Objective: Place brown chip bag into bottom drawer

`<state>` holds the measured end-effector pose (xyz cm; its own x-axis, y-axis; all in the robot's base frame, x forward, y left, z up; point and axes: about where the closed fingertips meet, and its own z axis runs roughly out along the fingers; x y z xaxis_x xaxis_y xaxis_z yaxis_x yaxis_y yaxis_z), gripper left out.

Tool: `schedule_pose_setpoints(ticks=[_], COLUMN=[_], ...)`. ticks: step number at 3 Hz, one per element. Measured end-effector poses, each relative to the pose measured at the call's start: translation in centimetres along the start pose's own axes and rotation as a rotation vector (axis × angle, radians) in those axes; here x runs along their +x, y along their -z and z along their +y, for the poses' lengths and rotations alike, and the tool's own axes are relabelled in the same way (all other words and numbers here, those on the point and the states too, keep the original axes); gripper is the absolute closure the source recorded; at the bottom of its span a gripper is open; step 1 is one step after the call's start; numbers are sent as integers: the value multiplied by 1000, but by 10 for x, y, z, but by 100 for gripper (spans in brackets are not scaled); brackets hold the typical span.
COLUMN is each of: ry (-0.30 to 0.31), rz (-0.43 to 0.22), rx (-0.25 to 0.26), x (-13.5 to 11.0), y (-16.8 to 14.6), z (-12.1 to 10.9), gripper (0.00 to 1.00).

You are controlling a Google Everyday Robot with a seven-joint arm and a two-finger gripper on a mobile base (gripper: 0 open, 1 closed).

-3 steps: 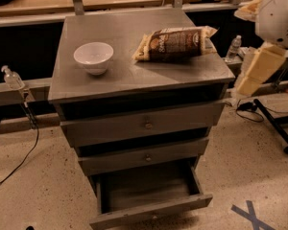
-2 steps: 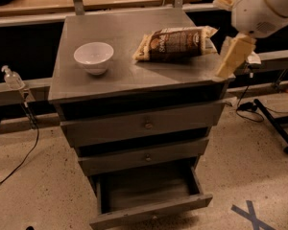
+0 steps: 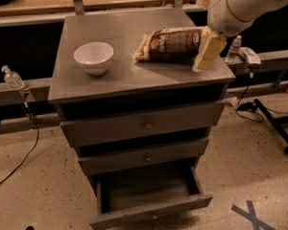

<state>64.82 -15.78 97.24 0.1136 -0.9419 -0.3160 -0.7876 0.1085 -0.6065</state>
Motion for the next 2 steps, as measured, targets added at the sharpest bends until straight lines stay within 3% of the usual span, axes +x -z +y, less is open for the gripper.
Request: schedule_pose_setpoints(ticks=[1, 2], ry=[19, 33], rz=[24, 74], rx=[33, 32], x=[2, 11], y=[-33, -73], z=[-16, -28], gripper=[0, 1])
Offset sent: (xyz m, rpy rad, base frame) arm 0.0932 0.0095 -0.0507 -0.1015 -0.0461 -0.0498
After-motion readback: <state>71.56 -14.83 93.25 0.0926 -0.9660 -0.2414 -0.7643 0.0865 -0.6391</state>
